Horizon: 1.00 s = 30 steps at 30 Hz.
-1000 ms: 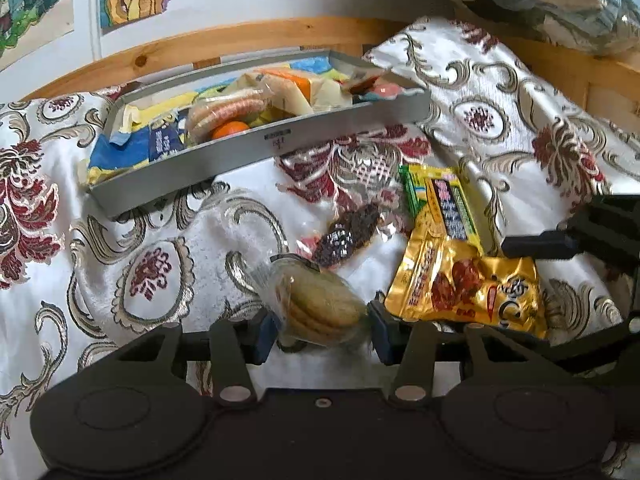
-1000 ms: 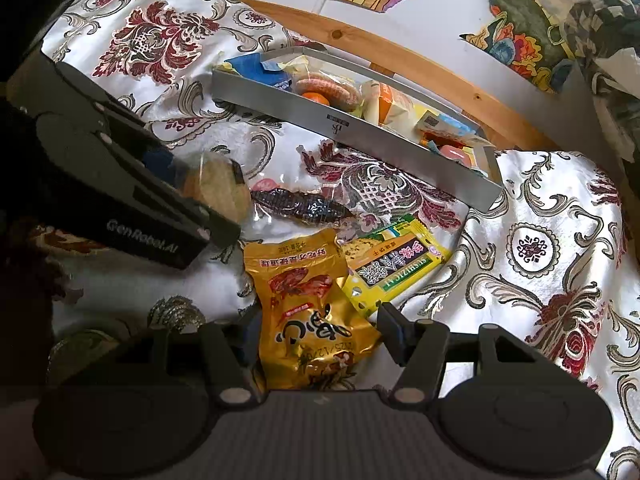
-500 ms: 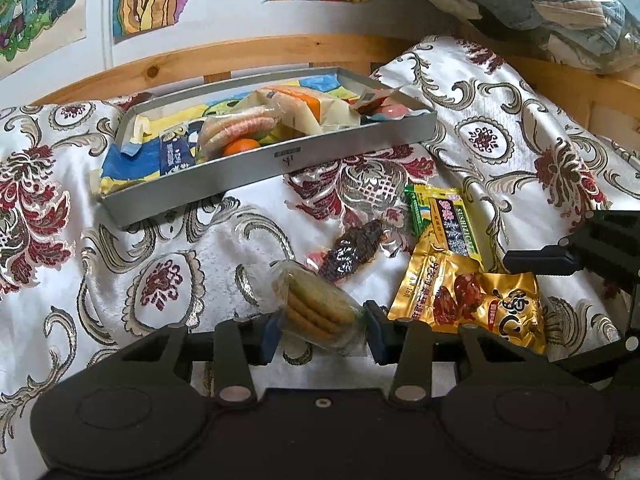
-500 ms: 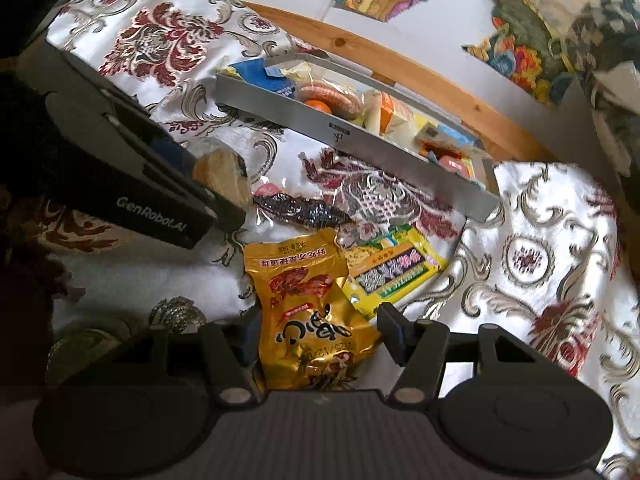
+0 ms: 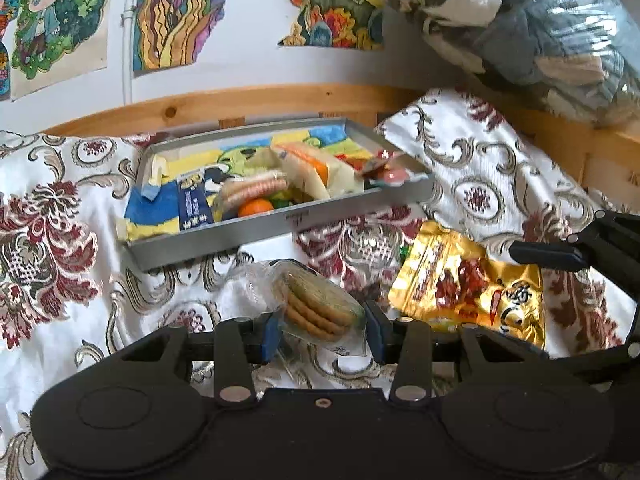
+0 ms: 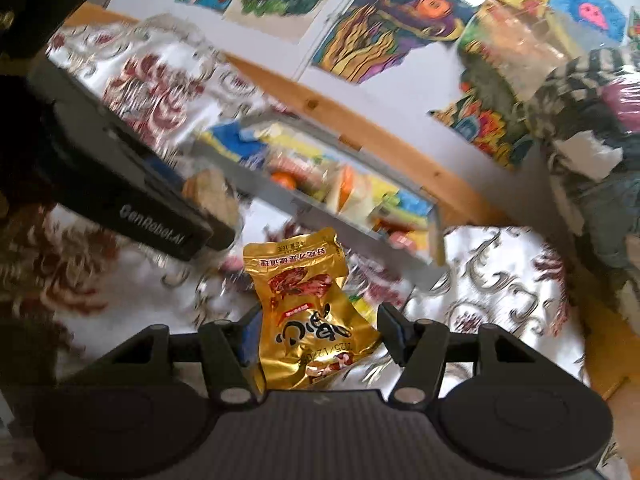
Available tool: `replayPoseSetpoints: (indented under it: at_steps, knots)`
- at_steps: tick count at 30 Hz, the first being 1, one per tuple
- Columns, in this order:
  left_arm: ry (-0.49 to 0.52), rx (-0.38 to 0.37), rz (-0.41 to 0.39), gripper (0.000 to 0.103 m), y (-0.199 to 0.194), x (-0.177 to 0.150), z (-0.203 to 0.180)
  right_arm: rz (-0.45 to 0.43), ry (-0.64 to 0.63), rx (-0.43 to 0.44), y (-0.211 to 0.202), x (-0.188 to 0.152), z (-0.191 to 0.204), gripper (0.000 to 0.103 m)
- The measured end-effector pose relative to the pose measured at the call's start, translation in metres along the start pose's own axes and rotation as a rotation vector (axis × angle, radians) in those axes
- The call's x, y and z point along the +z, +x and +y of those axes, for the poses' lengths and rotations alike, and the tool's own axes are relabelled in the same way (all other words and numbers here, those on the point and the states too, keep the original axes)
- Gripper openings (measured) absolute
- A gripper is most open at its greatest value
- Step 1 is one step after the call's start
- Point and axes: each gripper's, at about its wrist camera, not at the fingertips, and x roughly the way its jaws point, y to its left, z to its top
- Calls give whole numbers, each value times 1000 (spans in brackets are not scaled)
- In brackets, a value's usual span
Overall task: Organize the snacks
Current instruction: 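Lift the cookie pack and yellow bag and carry both over the metal tray, then lower the cookie pack and yellow bag into the tray and open both tools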
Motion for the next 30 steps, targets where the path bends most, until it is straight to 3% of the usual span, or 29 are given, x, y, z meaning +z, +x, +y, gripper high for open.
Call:
replayPoseSetpoints:
  at_steps: [7, 15, 22, 30]
  knots:
    - [-47, 13, -37, 45, -2, 27, 13, -51, 59, -30, 8, 26, -22, 64]
    - [-73, 70, -94, 45, 16, 70, 51, -122, 124, -22, 46, 73, -36, 64]
    - [-70, 109, -60, 45, 56, 95, 96, -153, 95, 9, 102, 118, -35, 64]
    - [-49, 131, -17, 45, 99, 99, 126, -141, 90, 28, 163, 136, -28, 64]
